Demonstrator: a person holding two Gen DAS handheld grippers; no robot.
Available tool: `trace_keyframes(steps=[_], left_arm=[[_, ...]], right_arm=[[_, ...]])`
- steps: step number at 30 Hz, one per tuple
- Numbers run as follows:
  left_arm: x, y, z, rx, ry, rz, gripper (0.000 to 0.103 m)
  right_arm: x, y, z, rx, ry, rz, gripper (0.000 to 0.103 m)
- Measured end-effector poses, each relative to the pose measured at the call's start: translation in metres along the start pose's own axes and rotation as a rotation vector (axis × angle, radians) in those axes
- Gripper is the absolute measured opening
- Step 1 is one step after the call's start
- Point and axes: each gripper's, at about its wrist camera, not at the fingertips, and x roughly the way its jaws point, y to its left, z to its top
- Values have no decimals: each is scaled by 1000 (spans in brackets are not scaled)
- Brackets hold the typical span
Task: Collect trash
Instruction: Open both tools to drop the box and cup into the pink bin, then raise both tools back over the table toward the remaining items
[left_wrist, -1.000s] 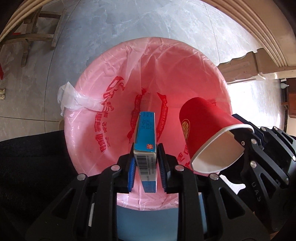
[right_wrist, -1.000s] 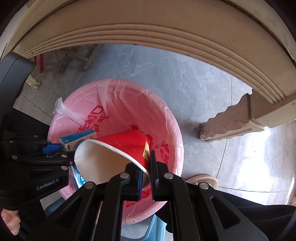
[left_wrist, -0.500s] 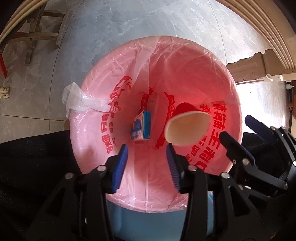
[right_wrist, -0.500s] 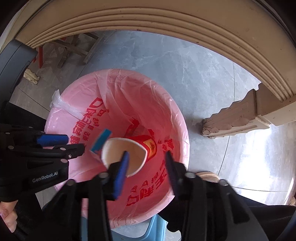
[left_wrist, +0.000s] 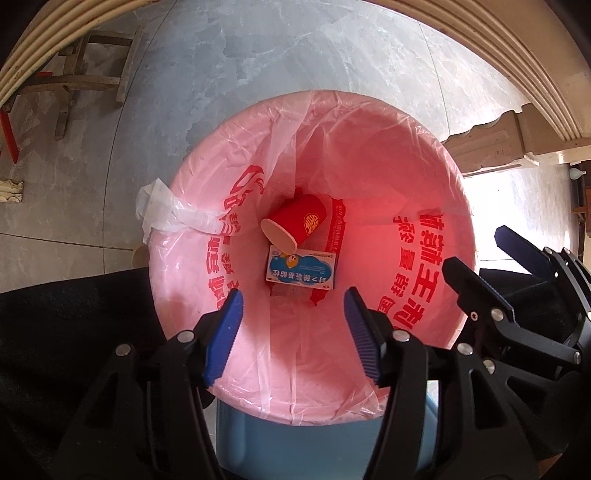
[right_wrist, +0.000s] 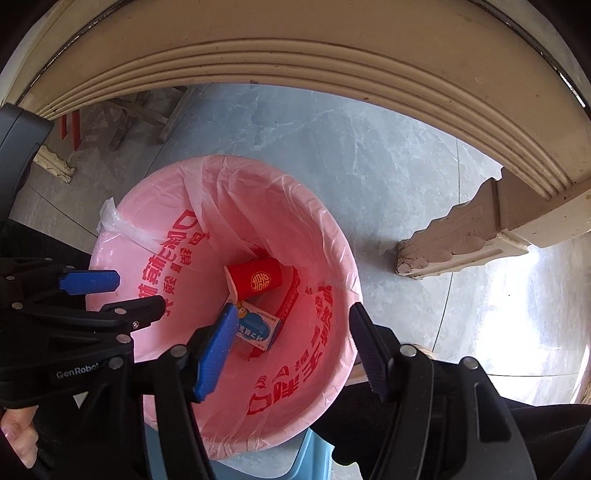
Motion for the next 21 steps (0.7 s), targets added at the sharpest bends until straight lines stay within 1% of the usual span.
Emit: trace_keyframes(steps=[5,9,11,12,17,20,21], left_arm=[[-4,-4,-1,11,-14,0,57],[-14,-7,-1,24,-58,36,62],[-22,-9,-2,32,-83,61,63],[-26,-9,-2,38,-90,77,65],[-65,-8,-13,84,-151,113,67],[-101,-3,-21,85,-203,122,67],[-115,0,-23,77,-218,114,67]], right_arm=[[-5,-3,1,8,-14,-3,62],[-15,-4,2,10,-32,-11,64],[-23,-4,1,12,-44,3,65],[-29,-4,1,13,-52,10,67],[-69,-4,-2,25,-112,72,75],[-106,-6,0,39,-187,94,77],[-119,-8,1,45,-212,104,78]])
